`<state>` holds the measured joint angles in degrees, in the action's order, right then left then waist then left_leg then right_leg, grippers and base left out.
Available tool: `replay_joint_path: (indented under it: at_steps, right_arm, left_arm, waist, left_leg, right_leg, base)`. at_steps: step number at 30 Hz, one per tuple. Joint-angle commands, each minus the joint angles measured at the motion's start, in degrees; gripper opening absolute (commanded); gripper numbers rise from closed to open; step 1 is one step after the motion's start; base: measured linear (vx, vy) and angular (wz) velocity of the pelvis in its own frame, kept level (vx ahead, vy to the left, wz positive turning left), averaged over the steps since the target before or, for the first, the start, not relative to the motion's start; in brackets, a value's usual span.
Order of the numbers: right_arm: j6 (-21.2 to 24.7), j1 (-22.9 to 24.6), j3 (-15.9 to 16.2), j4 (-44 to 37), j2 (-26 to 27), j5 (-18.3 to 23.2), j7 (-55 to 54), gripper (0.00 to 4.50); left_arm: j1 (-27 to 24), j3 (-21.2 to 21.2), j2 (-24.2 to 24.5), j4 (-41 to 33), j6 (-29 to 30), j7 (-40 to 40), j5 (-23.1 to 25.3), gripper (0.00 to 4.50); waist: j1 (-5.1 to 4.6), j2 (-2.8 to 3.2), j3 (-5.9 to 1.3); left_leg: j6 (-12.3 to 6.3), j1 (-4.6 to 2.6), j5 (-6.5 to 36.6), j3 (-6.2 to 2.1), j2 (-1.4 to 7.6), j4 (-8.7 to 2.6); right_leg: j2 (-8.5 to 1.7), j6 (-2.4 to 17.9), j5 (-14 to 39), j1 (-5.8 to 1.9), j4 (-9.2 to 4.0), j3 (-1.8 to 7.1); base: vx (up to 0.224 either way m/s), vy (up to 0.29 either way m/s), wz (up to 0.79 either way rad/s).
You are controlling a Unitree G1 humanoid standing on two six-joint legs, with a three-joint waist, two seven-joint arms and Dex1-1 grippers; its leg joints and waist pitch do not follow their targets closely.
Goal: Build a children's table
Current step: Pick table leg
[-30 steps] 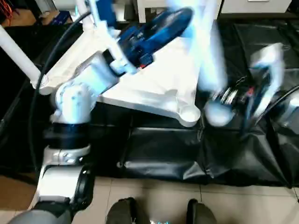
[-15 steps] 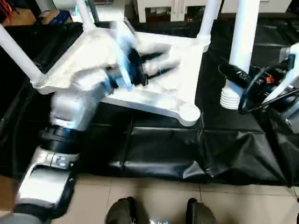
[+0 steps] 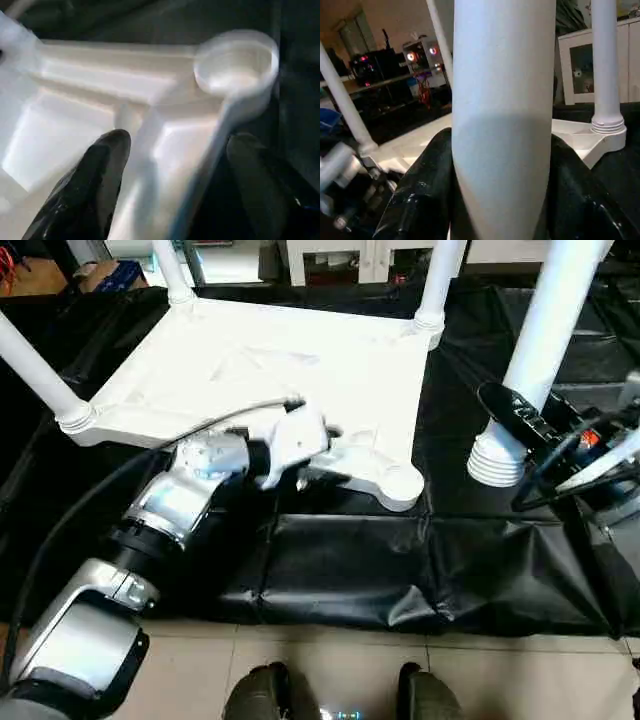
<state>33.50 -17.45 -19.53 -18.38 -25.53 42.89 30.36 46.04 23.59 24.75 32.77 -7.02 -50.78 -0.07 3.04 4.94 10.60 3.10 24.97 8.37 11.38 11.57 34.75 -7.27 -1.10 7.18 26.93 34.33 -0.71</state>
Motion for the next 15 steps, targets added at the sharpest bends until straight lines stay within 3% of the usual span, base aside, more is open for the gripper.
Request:
replay_joint_path:
  at_steps: [1,2,3,4,5,8,13,15]
  right_arm:
    - [0.6,0.5,-0.2,-3.0,-0.7,1.4,0.2,1.86]
    - [1.0,0.8,0.6,-3.5,-1.7,0.7,0.8,1.86]
    - [-0.5,1.9,3.3,-4.1,-4.1,-3.2,2.6,1.86]
    - [-1.4,2.4,4.9,-4.3,-5.3,-5.2,3.6,1.86]
    - [-2.2,3.1,7.0,-4.7,-6.6,-7.5,4.7,1.86]
    - [-3.5,3.2,9.6,-4.7,-6.0,-10.2,4.6,1.86]
    - [-5.3,3.0,11.9,-3.6,-5.9,-13.7,3.3,1.86]
    - [-5.6,3.2,12.5,-3.0,-6.7,-15.0,2.3,1.86]
  left_arm:
    - [1.1,-1.0,0.0,1.8,-1.1,1.9,0.7,3.47]
    - [1.7,-3.2,-1.2,1.9,-0.3,3.7,-1.0,3.47]
    - [3.2,-7.6,-3.5,2.0,2.4,6.6,-4.6,3.47]
    - [4.4,-9.8,-4.6,2.0,3.8,8.1,-6.4,3.47]
    - [6.3,-12.8,-6.0,2.0,5.7,10.1,-8.8,3.47]
    - [9.4,-16.0,-7.7,0.7,7.5,11.6,-11.9,3.47]
    - [11.3,-18.6,-9.9,-2.1,8.9,11.1,-16.7,3.47]
    - [10.9,-19.5,-11.1,-6.8,10.7,8.8,-20.3,3.47]
  waist:
    - [-0.12,-0.9,-5.84]
    - [-0.13,-1.2,-5.87]
    - [-0.06,-1.05,-5.87]
    - [0.05,-1.35,-5.94]
    - [0.28,-1.2,-5.87]
    - [0.3,-1.71,-5.61]
    - [0.06,-1.74,-5.93]
    - [0.06,-1.76,-6.03]
  left_leg:
    - [-4.22,-2.17,11.0,-0.01,-0.54,-4.19]
    - [-3.73,-2.17,11.3,0.06,-0.56,-4.21]
    - [-3.42,-2.25,11.2,0.05,-0.45,-4.2]
    - [-3.27,-2.44,11.4,0.19,-0.45,-4.1]
    - [-2.97,-2.63,11.9,0.34,-0.4,-4.01]
    - [-3.95,-1.8,11.6,0.09,-0.64,-4.08]
    - [-5.56,-1.62,8.4,0.08,-0.69,-3.85]
    - [-6.24,-1.55,7.1,0.09,-0.67,-3.81]
  right_leg:
    - [0.83,11.5,13.4,-3.71,-3.41,-0.27]
    - [0.86,11.8,13.2,-3.84,-3.43,-0.28]
    - [0.81,12.2,12.7,-3.77,-3.24,-0.24]
    - [0.94,12.9,12.2,-3.69,-3.33,-0.22]
    - [0.94,13.4,12.4,-3.45,-3.35,-0.15]
    - [0.48,12.3,14.5,-4.0,-3.54,-0.24]
    - [0.75,12.7,11.3,-4.02,-3.32,-0.34]
    - [0.75,13.2,9.5,-4.17,-3.12,-0.34]
  base:
    - [0.0,0.0,0.0]
    - [0.0,0.0,0.0]
    - [0.0,0.0,0.0]
    - [0.0,0.0,0.0]
    - [0.0,0.0,0.0]
    - [0.0,0.0,0.0]
    - [0.0,0.0,0.0]
    - [0.0,0.0,0.0]
